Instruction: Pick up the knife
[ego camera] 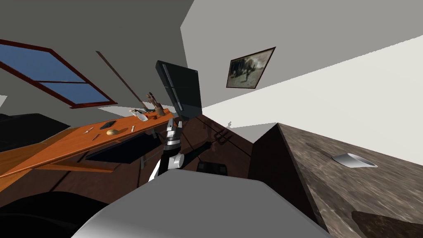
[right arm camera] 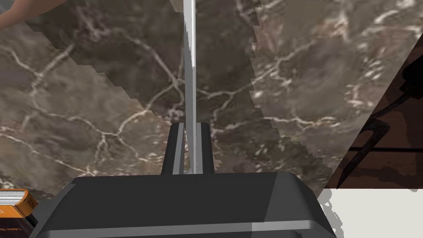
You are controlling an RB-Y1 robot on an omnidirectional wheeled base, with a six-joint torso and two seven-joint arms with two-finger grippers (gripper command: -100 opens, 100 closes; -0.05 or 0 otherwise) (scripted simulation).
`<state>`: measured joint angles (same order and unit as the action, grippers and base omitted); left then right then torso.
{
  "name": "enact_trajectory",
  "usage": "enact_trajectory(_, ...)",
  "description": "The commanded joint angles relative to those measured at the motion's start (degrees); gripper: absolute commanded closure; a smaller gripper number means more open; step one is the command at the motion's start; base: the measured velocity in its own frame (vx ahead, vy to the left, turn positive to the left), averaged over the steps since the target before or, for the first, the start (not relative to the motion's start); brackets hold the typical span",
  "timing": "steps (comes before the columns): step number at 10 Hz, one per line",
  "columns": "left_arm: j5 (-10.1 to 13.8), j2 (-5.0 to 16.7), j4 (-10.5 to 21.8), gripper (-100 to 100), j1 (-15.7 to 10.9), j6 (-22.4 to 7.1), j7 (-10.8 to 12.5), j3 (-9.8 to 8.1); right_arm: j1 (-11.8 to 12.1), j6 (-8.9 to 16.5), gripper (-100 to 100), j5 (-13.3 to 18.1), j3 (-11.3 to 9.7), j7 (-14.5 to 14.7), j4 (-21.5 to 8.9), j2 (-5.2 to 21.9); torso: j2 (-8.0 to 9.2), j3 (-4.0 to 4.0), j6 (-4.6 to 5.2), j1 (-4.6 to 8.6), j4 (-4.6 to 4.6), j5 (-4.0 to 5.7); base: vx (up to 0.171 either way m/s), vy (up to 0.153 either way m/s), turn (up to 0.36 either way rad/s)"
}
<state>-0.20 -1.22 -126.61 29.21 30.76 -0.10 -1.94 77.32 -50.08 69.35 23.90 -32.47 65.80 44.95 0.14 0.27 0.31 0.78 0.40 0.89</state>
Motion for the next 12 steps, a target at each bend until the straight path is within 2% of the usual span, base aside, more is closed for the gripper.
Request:
enact_trajectory(1, 0.0, 0.0, 0.0, 0, 0.0, 0.0, 0.0, 0.0, 2.86, 2.22, 100, -2.86, -1.99, 2.86, 2.53, -1.72, 0.0, 0.0, 0.0, 0.0, 0.0, 0.0, 0.135, -0.132, -0.174)
enact_trajectory(3, 0.0, 0.0, 0.0, 0, 0.01, 0.0, 0.0, -0.01, 3.17, 2.22, 100, -3.14, -1.99, 6.15, 2.53, -1.72, -0.12, -0.06, 0.07, 0.13, -0.02, 0.1, 0.086, -0.083, -0.061)
enact_trajectory(4, 0.0, 0.0, 0.0, 0, 0.0, 0.0, 0.0, 0.0, 5.62, 4.38, 100, -5.87, -3.93, 7.89, 4.87, -3.48, 0.08, 0.05, 0.02, 0.01, 0.03, 0.07, 0.123, -0.125, -0.196)
enact_trajectory(6, 0.0, 0.0, 0.0, 0, 0.01, 0.0, 0.0, -0.01, 6.33, 4.38, 100, -6.13, -3.93, 11.24, 4.88, -3.48, 0.03, 0.03, 0.11, 0.19, 0.02, 0.16, 0.079, -0.092, -0.053)
enact_trajectory(7, 0.0, 0.0, 0.0, 0, 0.0, 0.0, 0.0, 0.0, 8.92, 6.54, 100, -8.95, -5.87, 13.16, 7.23, -5.23, 0.21, 0.14, 0.05, 0.08, 0.08, 0.16, 0.106, -0.115, -0.183)
enact_trajectory(9, 0.0, 0.0, 0.0, 0, 0.01, 0.0, 0.0, 0.0, 9.5, 6.54, 100, -9.13, -5.87, 16.27, 7.24, -5.23, 0.08, 0.07, 0.09, 0.17, 0.05, 0.19, 0.09, -0.078, -0.064)
enact_trajectory(10, 0.0, 0.0, 0.0, 0, 0.0, 0.0, 0.0, 0.0, 12.34, 8.71, 100, -11.85, -7.81, 17.89, 9.59, -6.99, 0.19, 0.14, 0.02, 0.08, 0.1, 0.18, 0.089, -0.118, -0.169)
enact_trajectory(12, 0.0, 0.0, 0.0, 0, 0.0, 0.0, 0.0, 0.0, 12.66, 8.71, 100, -12.12, -7.81, 21.36, 9.59, -6.99, 0.13, 0.11, 0.08, 0.24, 0.08, 0.23, 0.094, -0.086, -0.063)
